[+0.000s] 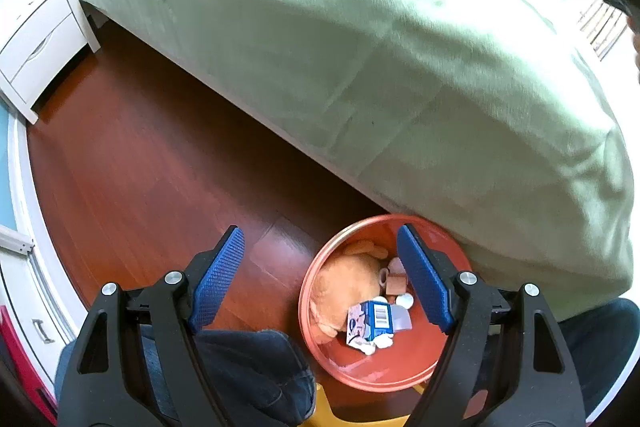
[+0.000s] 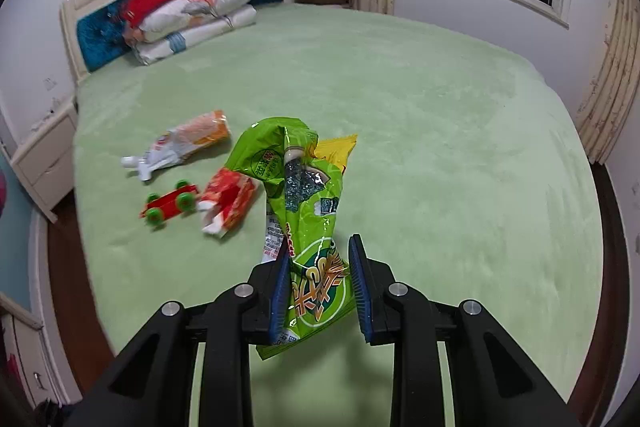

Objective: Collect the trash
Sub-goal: 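Grasp the green snack bag with the right tool and lift it, then grasp the red-green toy car with the left tool while the right tool holds the bag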

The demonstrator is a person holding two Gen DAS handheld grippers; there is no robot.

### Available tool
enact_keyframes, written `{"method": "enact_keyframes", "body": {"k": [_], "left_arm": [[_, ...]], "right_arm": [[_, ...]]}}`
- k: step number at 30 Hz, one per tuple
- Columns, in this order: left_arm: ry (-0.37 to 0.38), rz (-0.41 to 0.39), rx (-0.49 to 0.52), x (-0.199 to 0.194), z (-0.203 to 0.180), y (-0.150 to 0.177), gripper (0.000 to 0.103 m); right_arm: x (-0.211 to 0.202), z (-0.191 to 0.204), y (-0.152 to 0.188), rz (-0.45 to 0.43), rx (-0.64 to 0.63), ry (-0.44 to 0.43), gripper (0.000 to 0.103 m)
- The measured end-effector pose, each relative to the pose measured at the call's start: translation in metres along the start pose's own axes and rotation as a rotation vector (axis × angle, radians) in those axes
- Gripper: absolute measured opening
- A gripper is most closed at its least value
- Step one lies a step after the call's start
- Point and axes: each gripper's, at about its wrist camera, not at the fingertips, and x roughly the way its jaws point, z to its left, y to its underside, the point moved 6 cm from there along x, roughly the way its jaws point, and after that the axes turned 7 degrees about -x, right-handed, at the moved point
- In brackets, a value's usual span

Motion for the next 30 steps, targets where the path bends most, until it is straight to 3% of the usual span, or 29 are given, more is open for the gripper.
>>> {"method": "enact_keyframes", "body": {"k": [8, 19, 24, 30], "left_arm": [[-0.002, -0.066, 0.022, -0.009, -0.010, -0.038, 0.077], [0.003, -0.253, 0.140, -0.036, -0.066, -0.143, 0.077], [0.126, -0.278, 0.145, -0.024, -0.094, -0.197, 0.077], [0.077, -0.298, 0.198, 0.007, -0.116, -0.250, 0.077]], "right_arm": [[-0.056, 0.011, 0.044, -0.051, -0.012, -0.076, 0.028], [-0.105, 0.024, 0.097, -0.083, 0.001, -0.142, 0.028], [-0.124, 0.027, 0.112, -0.095, -0.003, -0.144, 0.028], [-0.141, 0.023, 0.125, -0.098, 0.001, -0.126, 0.028]]}}
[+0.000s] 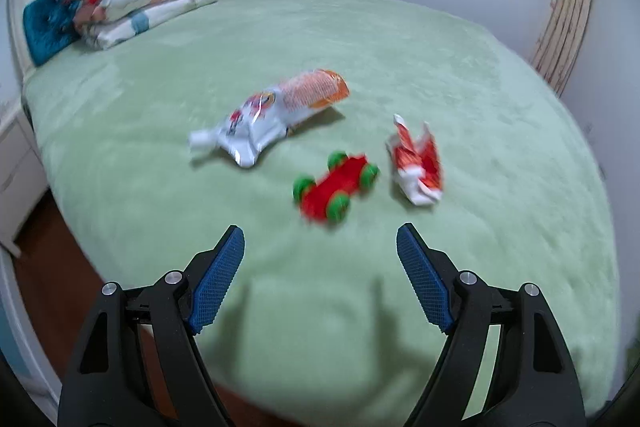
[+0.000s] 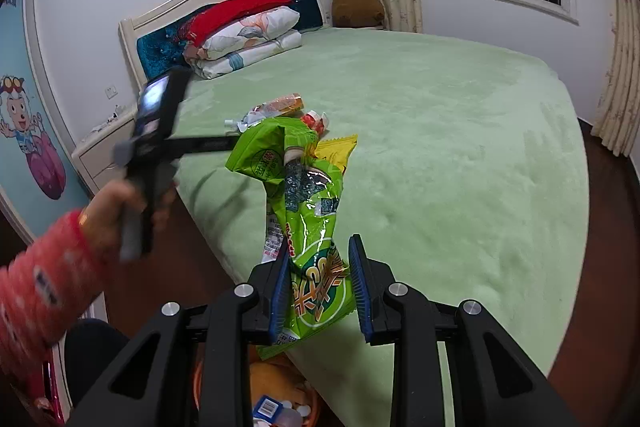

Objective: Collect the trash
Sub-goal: 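Grasp the red-green toy car with the left tool while the right tool holds the bag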

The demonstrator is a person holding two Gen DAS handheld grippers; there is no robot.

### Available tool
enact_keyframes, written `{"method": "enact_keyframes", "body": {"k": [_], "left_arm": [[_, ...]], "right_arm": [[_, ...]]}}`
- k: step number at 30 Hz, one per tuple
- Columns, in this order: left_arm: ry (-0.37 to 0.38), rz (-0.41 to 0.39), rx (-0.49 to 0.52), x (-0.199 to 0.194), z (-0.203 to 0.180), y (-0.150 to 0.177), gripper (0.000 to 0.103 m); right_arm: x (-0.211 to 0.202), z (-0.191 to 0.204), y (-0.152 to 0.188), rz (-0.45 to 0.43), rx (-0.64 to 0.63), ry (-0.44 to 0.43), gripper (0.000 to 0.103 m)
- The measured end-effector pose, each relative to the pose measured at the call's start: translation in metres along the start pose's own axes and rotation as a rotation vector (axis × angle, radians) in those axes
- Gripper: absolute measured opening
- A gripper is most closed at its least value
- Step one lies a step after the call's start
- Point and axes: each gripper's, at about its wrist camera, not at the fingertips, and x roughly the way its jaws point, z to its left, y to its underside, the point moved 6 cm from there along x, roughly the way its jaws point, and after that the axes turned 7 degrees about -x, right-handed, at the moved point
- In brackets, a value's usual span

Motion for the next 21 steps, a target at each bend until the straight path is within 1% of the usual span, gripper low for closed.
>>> {"method": "enact_keyframes", "body": {"k": [2, 5, 9, 12, 13, 14, 16, 18, 21], "left_arm": [[-0.049, 0.008, 0.047, 0.016, -0.004, -0.010, 0.077], [-0.064, 0.017, 0.073, 0.028, -0.008, -0.018, 0.077], [-0.106, 0.065, 0.123, 0.051, -0.015, -0.024, 0.077], [-0.116, 0.093, 0.147, 0.063, -0.018, -0.025, 0.077], [-0.119, 0.104, 0.153, 0.066, -0.019, -0.024, 0.070], [-0.117, 0.118, 0.153, 0.069, -0.019, -0.022, 0.056], [-0.087, 0.167, 0.124, 0.077, -0.018, -0.017, 0.044], [-0.078, 0.171, 0.112, 0.077, -0.018, -0.017, 0.038], [-0.095, 0.162, 0.127, 0.073, -0.021, -0.016, 0.037]], "right_arm": [[-0.004, -0.004, 0.004, 0.003, 0.011, 0.005, 0.028], [-0.009, -0.009, 0.009, 0.007, 0.025, 0.016, 0.028], [-0.013, -0.014, 0.013, 0.007, 0.044, 0.022, 0.028], [-0.014, -0.015, 0.015, 0.006, 0.049, 0.022, 0.028], [-0.015, -0.016, 0.015, 0.006, 0.051, 0.021, 0.028], [-0.015, -0.016, 0.016, 0.006, 0.052, 0.020, 0.028], [-0.016, -0.017, 0.017, 0.005, 0.053, 0.019, 0.028], [-0.017, -0.017, 0.017, 0.004, 0.053, 0.021, 0.028], [-0.016, -0.018, 0.018, 0.004, 0.055, 0.024, 0.028]]}}
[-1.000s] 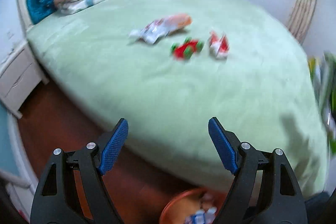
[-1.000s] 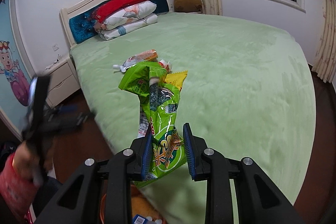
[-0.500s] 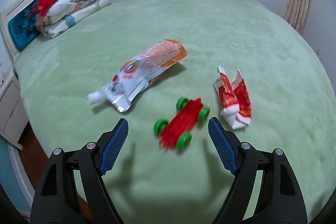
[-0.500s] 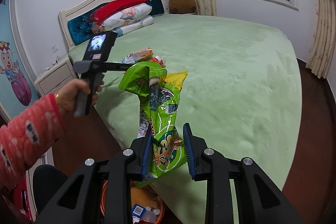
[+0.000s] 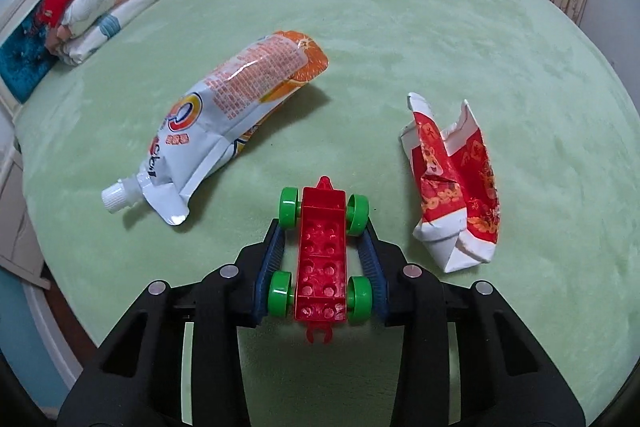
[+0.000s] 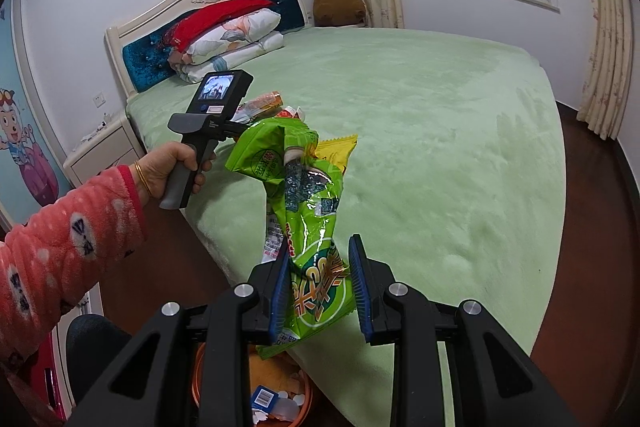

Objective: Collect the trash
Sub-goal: 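Grasp the red-green toy car with the left tool while the right tool holds the bag, then carry toy car and snack bag over the orange bucket and open both tools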

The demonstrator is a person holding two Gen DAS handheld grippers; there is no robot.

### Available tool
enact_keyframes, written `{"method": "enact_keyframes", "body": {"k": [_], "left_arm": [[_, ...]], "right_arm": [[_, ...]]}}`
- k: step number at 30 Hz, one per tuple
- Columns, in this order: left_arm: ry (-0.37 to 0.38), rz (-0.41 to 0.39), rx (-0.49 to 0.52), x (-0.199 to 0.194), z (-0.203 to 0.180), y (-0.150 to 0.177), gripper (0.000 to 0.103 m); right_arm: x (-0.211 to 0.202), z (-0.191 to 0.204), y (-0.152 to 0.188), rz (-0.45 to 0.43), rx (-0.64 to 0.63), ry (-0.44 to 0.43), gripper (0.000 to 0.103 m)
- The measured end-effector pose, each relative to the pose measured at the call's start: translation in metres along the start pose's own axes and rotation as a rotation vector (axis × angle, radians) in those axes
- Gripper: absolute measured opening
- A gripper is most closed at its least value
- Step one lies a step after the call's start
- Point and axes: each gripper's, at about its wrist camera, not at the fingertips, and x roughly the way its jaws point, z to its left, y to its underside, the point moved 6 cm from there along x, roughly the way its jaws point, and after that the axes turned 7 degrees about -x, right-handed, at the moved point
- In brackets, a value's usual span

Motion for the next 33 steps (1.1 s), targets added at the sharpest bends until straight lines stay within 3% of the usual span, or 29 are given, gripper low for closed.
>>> {"method": "enact_keyframes", "body": {"k": [8, 17, 22, 26, 33], "left_arm": [[-0.005, -0.066, 0.017, -0.031, 0.002, 0.009, 0.037], [0.042, -0.201, 0.063, -0.130, 0.012, 0.045, 0.037], [0.039, -0.251, 0.046, -0.188, 0.021, 0.092, 0.037], [0.047, -0.258, 0.065, -0.213, 0.021, 0.133, 0.037], [0.126, -0.133, 0.053, -0.207, 0.013, 0.224, 0.037]], "right_arm": [[-0.001, 0.002, 0.000, -0.011, 0.012, -0.004, 0.028], [0.002, 0.020, -0.003, -0.030, 0.008, -0.052, 0.028], [0.005, 0.044, -0.006, -0.038, -0.013, -0.096, 0.028], [0.006, 0.067, -0.004, -0.034, -0.056, -0.127, 0.028], [0.014, 0.104, 0.023, 0.039, -0.127, -0.179, 0.028]]}}
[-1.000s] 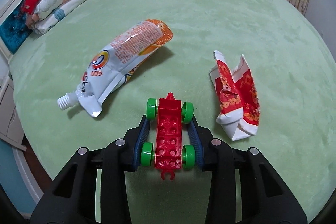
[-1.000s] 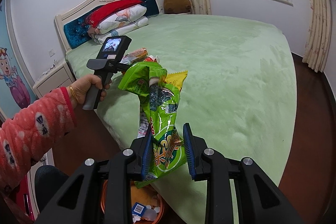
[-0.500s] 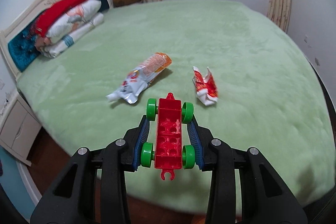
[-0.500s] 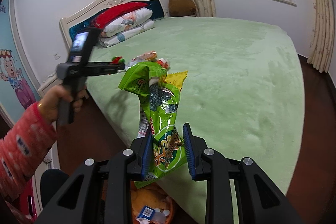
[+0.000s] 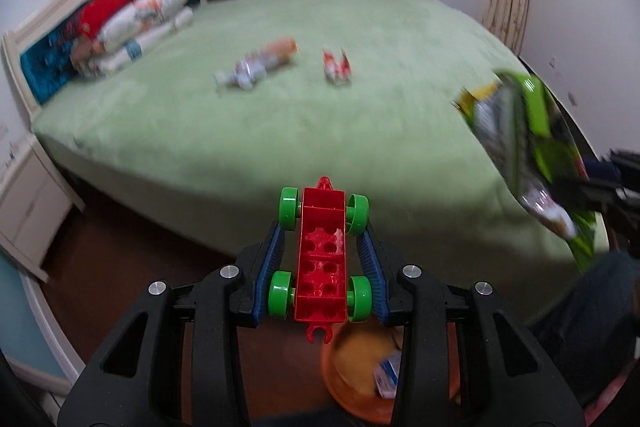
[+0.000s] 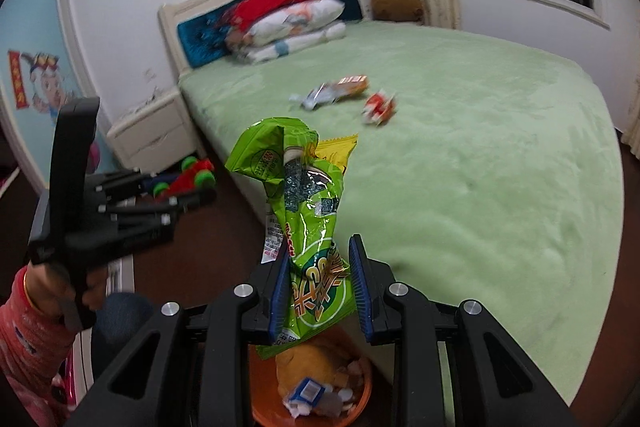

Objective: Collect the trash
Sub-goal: 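Carry toy car and snack bag over the orange bucket and open both tools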

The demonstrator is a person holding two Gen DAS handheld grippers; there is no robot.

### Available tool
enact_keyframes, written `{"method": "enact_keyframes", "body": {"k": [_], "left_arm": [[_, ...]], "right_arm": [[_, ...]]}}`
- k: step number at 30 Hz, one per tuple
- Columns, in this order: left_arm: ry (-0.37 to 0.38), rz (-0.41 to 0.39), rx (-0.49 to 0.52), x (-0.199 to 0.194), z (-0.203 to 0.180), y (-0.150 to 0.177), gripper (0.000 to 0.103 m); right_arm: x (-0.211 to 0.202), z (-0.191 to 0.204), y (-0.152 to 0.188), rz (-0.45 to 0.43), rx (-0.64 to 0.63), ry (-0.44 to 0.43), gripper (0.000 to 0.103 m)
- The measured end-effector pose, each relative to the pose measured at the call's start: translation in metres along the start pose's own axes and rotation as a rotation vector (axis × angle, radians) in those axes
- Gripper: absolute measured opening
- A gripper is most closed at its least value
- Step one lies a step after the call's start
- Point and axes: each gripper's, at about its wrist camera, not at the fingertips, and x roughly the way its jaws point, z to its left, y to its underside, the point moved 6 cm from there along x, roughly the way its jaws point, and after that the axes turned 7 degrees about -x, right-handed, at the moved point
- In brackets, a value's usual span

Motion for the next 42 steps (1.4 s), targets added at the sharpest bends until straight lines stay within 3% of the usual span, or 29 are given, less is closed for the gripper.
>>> {"method": "enact_keyframes", "body": {"k": [9, 15, 18, 21, 22, 23, 25, 28, 42], "left_arm": [[0.044, 0.330, -0.042, 0.084, -0.015, 0.105, 0.037], [0.036, 0.508, -0.106, 0.131, -0.021, 0.146, 0.037], [0.011, 0.543, -0.106, 0.144, -0.022, 0.157, 0.037], [0.002, 0.584, -0.120, 0.153, -0.024, 0.168, 0.038], [-0.008, 0.600, -0.125, 0.156, -0.023, 0.170, 0.048], [-0.019, 0.616, -0.129, 0.158, -0.023, 0.171, 0.066], [-0.034, 0.613, -0.133, 0.160, -0.021, 0.172, 0.074], [-0.036, 0.606, -0.124, 0.159, -0.023, 0.170, 0.075], [-0.035, 0.569, -0.154, 0.151, -0.017, 0.168, 0.077]], "right_arm": [[0.062, 0.027, 0.091, 0.281, 0.000, -0.042, 0.028], [0.104, 0.023, 0.147, 0.444, 0.034, -0.030, 0.028], [0.120, 0.022, 0.163, 0.497, 0.052, -0.033, 0.029], [0.131, 0.019, 0.175, 0.539, 0.062, -0.028, 0.036], [0.134, 0.018, 0.174, 0.545, 0.064, -0.029, 0.042], [0.134, 0.017, 0.174, 0.543, 0.064, -0.023, 0.055], [0.133, 0.016, 0.171, 0.529, 0.056, -0.011, 0.059], [0.131, 0.014, 0.168, 0.506, 0.071, -0.007, 0.067], [0.118, 0.005, 0.158, 0.467, 0.095, 0.005, 0.070]]}}
